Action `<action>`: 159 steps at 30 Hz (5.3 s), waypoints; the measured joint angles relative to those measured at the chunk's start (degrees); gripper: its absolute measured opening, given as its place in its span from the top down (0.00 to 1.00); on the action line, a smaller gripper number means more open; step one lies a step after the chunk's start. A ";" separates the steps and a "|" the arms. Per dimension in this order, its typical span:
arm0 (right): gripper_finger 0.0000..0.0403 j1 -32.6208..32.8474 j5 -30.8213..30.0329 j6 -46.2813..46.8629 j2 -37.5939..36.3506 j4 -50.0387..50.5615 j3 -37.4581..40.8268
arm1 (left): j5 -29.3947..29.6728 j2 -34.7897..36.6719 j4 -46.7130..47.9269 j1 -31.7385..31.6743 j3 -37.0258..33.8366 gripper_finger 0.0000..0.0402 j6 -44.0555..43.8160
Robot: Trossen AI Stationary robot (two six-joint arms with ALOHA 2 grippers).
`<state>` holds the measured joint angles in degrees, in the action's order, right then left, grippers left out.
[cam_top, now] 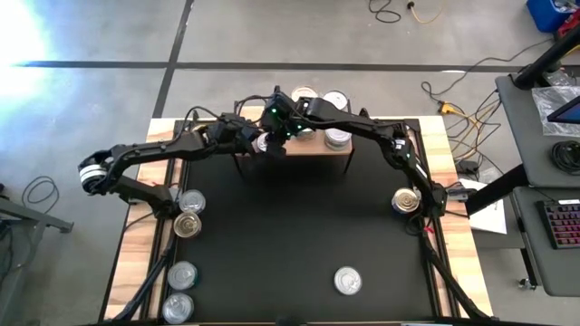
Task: Stack canned seafood by type on shelf
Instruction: Put the blue tuna can on the shelf, then adjust the tuna cans on the shelf
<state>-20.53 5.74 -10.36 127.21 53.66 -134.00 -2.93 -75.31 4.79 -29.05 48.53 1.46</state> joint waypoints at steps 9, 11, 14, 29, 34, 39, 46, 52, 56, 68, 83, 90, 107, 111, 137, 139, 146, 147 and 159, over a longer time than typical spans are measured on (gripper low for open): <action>0.97 0.13 -3.79 -3.30 -0.08 1.53 0.01 | 1.46 2.55 4.50 -0.08 0.18 0.00 -2.18; 0.97 0.13 -4.00 -3.82 -0.06 1.69 0.03 | 2.41 2.94 4.97 -0.08 0.18 0.00 -2.23; 0.97 0.02 -4.42 -4.41 -0.04 1.76 0.07 | 3.30 3.04 4.99 -0.10 0.18 0.00 -2.32; 0.97 0.74 -2.86 -2.56 -3.31 0.68 0.36 | 2.00 0.40 6.16 -0.27 0.57 0.00 -1.44; 0.97 1.10 4.66 -0.10 -2.74 -0.29 1.15 | 3.29 0.33 6.09 -0.23 0.49 0.00 -0.78; 0.97 1.53 5.20 -0.89 -1.94 -0.59 2.09 | 5.22 0.86 6.17 -0.25 0.59 0.00 0.56; 0.97 1.25 1.31 -2.09 -2.16 -0.35 3.77 | 5.99 2.29 8.67 -0.26 2.30 0.00 3.07; 0.97 0.79 0.68 -1.75 -2.18 -0.19 3.68 | 4.02 1.96 10.26 -0.36 2.49 0.00 2.83; 0.97 0.77 1.45 0.42 -2.01 -2.88 2.35 | 1.88 1.53 10.21 -0.27 2.29 0.00 2.45; 0.97 0.92 5.10 2.51 -0.54 -10.56 3.36 | 3.07 1.41 9.04 -0.14 2.03 0.00 2.07; 0.97 -0.33 5.51 0.33 -0.54 -7.51 4.71 | 4.82 1.58 9.65 -0.23 2.13 0.00 -0.65; 0.97 -1.71 5.44 -0.22 -0.61 -5.73 4.79 | 7.19 2.86 13.51 -0.32 2.14 0.00 0.49; 0.97 -3.37 4.56 -4.33 -0.42 -8.71 4.97 | 13.33 14.16 10.91 -0.27 2.14 0.00 -1.44; 0.97 -4.80 4.30 -5.23 -0.25 -12.05 5.06 | 14.09 17.79 9.11 -0.25 2.17 0.00 -2.45; 0.97 -7.45 0.25 0.42 -1.84 -14.68 -0.30 | 16.45 20.32 9.86 -0.25 2.14 0.00 -1.24; 0.97 -7.78 -0.06 0.30 -2.86 -15.44 -0.87 | 16.45 20.00 9.91 -0.25 2.14 0.00 -0.81; 0.97 -11.40 -14.09 -4.10 -5.39 -7.23 -0.58 | 16.49 19.59 11.61 -0.25 2.14 0.00 -0.66; 0.97 -12.11 -15.40 -3.96 -5.60 -5.28 -0.58 | 16.55 19.57 11.87 -0.25 2.12 0.00 -0.66; 0.97 -15.78 -17.83 1.48 -10.09 2.42 -0.56 | 18.88 19.57 13.47 -0.25 2.12 0.00 -0.20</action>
<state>-36.32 -12.09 -8.88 117.13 56.08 -134.56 15.95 -55.75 18.26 -29.30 50.65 1.26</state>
